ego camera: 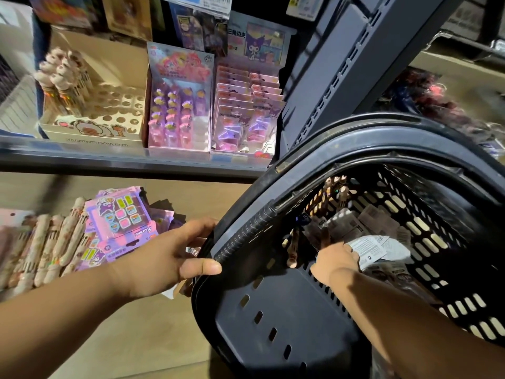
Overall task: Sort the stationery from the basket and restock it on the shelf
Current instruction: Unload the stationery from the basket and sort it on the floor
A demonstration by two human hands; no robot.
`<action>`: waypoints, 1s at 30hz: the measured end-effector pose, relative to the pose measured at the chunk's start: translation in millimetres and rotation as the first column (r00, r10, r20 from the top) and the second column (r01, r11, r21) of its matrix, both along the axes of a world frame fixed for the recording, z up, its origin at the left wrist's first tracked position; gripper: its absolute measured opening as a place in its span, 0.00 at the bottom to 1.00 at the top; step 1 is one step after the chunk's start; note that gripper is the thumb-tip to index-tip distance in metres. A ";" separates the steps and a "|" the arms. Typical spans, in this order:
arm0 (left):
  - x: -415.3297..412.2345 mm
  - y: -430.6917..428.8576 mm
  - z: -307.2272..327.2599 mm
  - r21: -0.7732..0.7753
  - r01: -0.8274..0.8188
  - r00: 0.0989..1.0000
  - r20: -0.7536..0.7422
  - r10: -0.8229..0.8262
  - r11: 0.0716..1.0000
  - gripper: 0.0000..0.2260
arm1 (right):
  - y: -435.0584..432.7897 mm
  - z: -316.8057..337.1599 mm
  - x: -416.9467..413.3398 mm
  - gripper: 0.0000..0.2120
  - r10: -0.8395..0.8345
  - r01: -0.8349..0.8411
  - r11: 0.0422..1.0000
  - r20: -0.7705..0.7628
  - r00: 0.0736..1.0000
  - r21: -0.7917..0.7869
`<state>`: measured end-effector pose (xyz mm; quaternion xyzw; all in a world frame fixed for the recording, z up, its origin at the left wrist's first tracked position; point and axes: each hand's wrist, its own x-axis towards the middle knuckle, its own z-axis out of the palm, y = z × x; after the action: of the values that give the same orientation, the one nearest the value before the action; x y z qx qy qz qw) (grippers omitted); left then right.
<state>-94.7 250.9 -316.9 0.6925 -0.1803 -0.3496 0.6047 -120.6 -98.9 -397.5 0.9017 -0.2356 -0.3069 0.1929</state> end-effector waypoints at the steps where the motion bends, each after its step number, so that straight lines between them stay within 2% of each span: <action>1: 0.3 -0.2 -0.5 -0.009 -0.005 1.000 -0.011 0.005 1.000 0.29 | -1.0 0.1 0.8 0.24 0.006 -0.006 1.000 -0.005 1.000 -0.007; 5: 1.9 0.4 -2.2 -0.018 0.002 1.000 -0.013 -0.002 1.000 0.29 | -7.6 7.4 5.5 0.21 0.011 -0.011 1.000 -0.029 1.000 -0.002; 9: 3.3 1.0 -3.1 -0.020 0.000 1.000 -0.018 -0.001 1.000 0.28 | -12.1 14.3 10.5 0.19 0.043 -0.041 0.997 -0.034 0.998 0.073; 14: 2.0 1.2 -1.9 -0.004 -0.004 1.000 0.010 0.004 1.000 0.32 | -9.3 23.0 7.4 0.11 0.048 -0.054 0.993 0.058 0.997 0.102; 19: 1.4 -2.5 4.0 -0.014 -0.006 1.000 0.012 0.006 1.000 0.29 | -5.4 28.6 3.4 0.14 0.045 -0.051 0.994 0.064 0.997 0.098; 21: 1.4 -3.2 5.8 -0.008 -0.010 1.000 0.001 0.010 1.000 0.26 | -4.8 34.9 1.9 0.14 0.007 -0.023 0.986 0.095 0.995 0.167; 23: 0.6 -4.1 8.6 -0.007 -0.014 1.000 -0.004 0.014 1.000 0.23 | -2.7 41.1 -0.6 0.19 -0.037 0.005 0.969 0.121 0.992 0.247; 30: -2.1 -2.2 12.4 0.006 -0.002 1.000 0.009 0.001 1.000 0.21 | 17.0 69.7 -15.6 0.29 -0.151 0.085 0.915 0.139 0.979 0.395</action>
<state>-96.8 248.7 -304.5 0.6962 -0.1814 -0.3466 0.6020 -136.1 -81.9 -327.9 0.9285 -0.2397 -0.2823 -0.0283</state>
